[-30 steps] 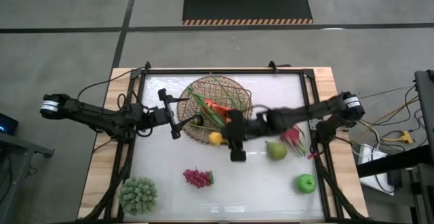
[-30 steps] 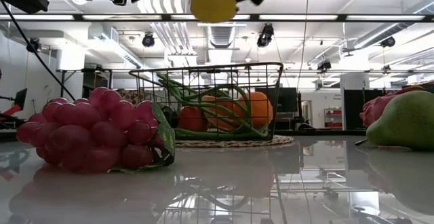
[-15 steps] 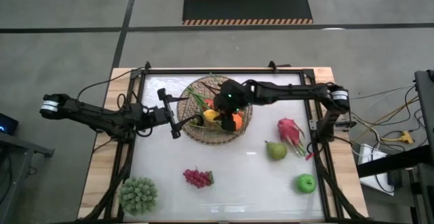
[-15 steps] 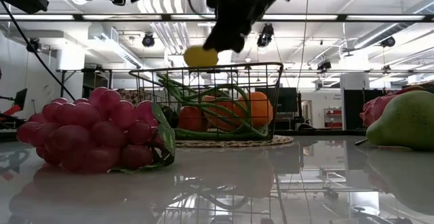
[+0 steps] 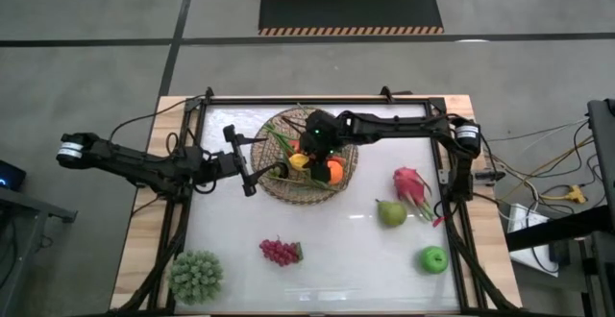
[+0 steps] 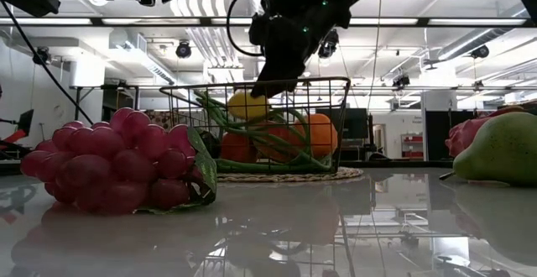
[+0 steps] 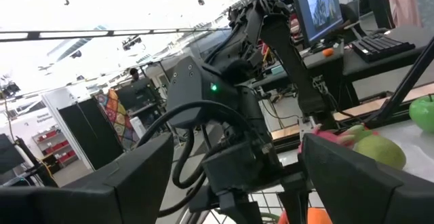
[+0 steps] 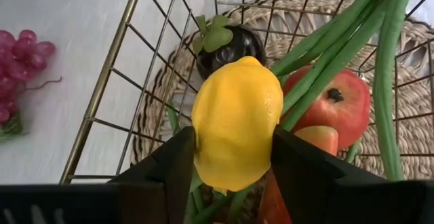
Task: Build produce basket
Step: Put the lemon into the wire basket, then put the pear into the wire basket
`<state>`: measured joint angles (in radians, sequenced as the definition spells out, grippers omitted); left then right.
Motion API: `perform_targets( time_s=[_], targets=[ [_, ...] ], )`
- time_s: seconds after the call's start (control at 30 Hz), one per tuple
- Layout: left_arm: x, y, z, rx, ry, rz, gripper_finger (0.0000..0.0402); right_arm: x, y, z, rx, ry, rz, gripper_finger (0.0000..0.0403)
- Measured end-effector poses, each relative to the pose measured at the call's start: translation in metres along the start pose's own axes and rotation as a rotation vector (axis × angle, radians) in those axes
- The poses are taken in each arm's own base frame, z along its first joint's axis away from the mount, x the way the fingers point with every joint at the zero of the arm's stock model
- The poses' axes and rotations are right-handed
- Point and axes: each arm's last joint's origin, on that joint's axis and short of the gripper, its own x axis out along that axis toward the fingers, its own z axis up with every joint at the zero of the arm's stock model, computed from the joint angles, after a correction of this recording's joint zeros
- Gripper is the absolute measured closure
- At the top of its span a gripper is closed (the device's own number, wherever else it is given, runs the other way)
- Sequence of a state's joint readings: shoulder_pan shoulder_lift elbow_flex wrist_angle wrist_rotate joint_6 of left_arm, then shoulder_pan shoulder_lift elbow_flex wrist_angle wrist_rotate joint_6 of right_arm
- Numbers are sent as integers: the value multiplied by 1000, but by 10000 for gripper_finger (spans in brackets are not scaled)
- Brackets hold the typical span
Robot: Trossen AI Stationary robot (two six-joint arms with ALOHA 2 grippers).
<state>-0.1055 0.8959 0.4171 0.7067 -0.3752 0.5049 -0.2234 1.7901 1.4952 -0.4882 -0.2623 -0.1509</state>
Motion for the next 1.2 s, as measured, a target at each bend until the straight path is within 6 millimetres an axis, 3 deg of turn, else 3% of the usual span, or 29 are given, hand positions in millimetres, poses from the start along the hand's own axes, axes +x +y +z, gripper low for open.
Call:
perform_targets(
  time_s=[0.57, 0.93, 1.2],
  targets=[
    [0, 0, -1, 4, 7, -4, 95, -3, 0, 5, -20, -31, -7, 164],
    [-1, -1, -2, 6, 11, -6, 95, -41, 12, 17, 0, -117, -13, 217],
    [-1, -1, -3, 7, 13, -7, 95, -77, 43, 21, 82, -125, 35, 254]
  ],
)
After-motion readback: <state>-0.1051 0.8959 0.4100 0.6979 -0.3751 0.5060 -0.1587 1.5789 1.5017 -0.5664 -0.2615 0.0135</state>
